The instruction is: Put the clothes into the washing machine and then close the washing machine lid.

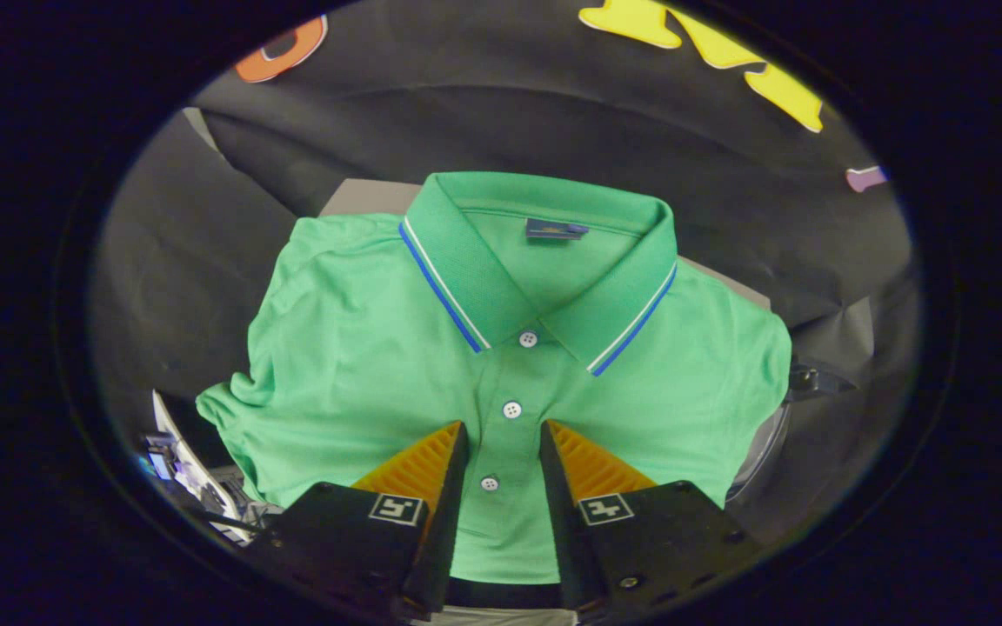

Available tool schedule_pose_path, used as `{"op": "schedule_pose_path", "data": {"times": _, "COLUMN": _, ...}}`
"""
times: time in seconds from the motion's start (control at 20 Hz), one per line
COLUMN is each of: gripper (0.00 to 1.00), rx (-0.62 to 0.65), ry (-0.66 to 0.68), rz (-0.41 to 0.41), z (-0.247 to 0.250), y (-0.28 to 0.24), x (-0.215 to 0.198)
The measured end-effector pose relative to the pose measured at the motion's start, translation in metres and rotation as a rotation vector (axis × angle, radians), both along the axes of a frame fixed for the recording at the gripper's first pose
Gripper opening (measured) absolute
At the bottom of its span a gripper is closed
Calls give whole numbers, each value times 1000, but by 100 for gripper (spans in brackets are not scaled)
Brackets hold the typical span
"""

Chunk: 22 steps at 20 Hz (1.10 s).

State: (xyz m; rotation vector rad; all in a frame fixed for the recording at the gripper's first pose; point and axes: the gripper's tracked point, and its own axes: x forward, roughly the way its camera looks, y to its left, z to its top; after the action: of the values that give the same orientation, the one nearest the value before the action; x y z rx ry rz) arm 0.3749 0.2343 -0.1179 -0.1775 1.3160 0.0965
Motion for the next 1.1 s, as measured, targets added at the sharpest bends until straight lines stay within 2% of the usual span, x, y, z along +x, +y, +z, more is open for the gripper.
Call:
{"op": "schedule_pose_path", "data": {"times": 0.1, "gripper": 38, "rx": 10, "ry": -4, "rz": -38, "z": 2, "y": -4, "x": 3}}
{"op": "schedule_pose_path", "data": {"times": 0.25, "gripper": 13, "rx": 26, "ry": 2, "rz": -53, "z": 3, "y": -6, "x": 3}}
{"op": "schedule_pose_path", "data": {"times": 0.3, "gripper": 11, "rx": 25, "ry": -4, "rz": -66, "z": 2, "y": -7, "x": 3}}
{"op": "schedule_pose_path", "data": {"times": 0.35, "gripper": 10, "rx": 16, "ry": -6, "rz": -82, "z": 4, "y": -8, "x": 1}}
{"op": "schedule_pose_path", "data": {"times": 0.6, "gripper": 9, "rx": 8, "ry": -32, "rz": -35, "z": 26, "y": -7, "x": 0}}
{"op": "schedule_pose_path", "data": {"times": 1.1, "gripper": 8, "rx": 134, "ry": -125, "rz": -69, "z": 135, "y": -24, "x": -5}}
